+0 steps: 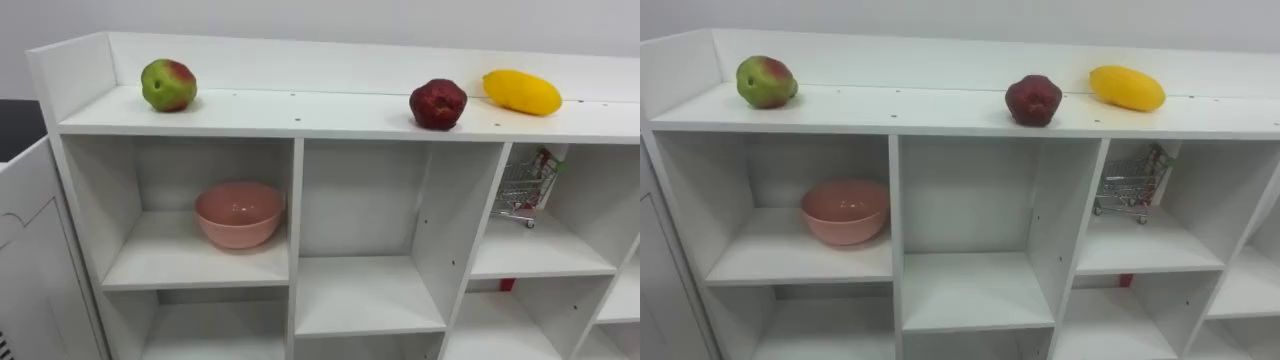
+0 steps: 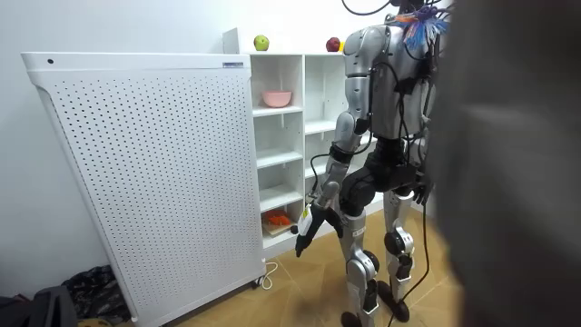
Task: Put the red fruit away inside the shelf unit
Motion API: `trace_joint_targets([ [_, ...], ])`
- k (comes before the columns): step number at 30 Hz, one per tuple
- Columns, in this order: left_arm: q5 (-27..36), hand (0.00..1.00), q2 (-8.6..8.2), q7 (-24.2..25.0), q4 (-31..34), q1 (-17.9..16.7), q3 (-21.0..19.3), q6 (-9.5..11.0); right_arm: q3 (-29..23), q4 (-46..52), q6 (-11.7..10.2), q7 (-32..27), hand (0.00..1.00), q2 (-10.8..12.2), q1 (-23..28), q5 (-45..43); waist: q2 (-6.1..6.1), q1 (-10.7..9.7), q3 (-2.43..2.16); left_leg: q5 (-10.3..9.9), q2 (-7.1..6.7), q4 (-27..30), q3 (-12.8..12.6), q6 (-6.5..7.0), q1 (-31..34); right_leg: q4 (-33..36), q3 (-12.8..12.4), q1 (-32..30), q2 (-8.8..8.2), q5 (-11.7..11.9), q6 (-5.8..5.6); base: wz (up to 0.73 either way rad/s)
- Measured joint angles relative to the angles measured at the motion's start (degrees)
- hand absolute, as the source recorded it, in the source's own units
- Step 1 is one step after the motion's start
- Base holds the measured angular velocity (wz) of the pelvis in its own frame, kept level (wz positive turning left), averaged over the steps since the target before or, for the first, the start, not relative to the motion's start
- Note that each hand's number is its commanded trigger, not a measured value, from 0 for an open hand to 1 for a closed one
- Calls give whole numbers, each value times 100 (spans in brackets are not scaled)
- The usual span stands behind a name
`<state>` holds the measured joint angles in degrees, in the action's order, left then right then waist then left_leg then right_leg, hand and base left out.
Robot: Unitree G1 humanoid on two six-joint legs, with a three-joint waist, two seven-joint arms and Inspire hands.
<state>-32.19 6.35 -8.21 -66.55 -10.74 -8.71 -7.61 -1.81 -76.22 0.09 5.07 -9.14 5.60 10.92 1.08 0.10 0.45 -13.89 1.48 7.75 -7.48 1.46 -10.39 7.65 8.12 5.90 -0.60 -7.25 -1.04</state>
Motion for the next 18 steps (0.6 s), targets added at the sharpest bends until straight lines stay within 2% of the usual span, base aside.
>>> trace_joint_targets([
  [12,24,0,-3,-5,14,49,53,13,2,64,-59,-161,0,27,-8,96,-17,17,1,0,32,-14,-31,0,-18,6,-35,-2,5,0,0,-1],
  [18,22,0,-4,-21,22,101,-17,149,-66,96,-87,-377,0,41,-3,151,-63,24,-12,0,19,-12,-49,-1,-17,9,-23,-15,16,0,1,0],
])
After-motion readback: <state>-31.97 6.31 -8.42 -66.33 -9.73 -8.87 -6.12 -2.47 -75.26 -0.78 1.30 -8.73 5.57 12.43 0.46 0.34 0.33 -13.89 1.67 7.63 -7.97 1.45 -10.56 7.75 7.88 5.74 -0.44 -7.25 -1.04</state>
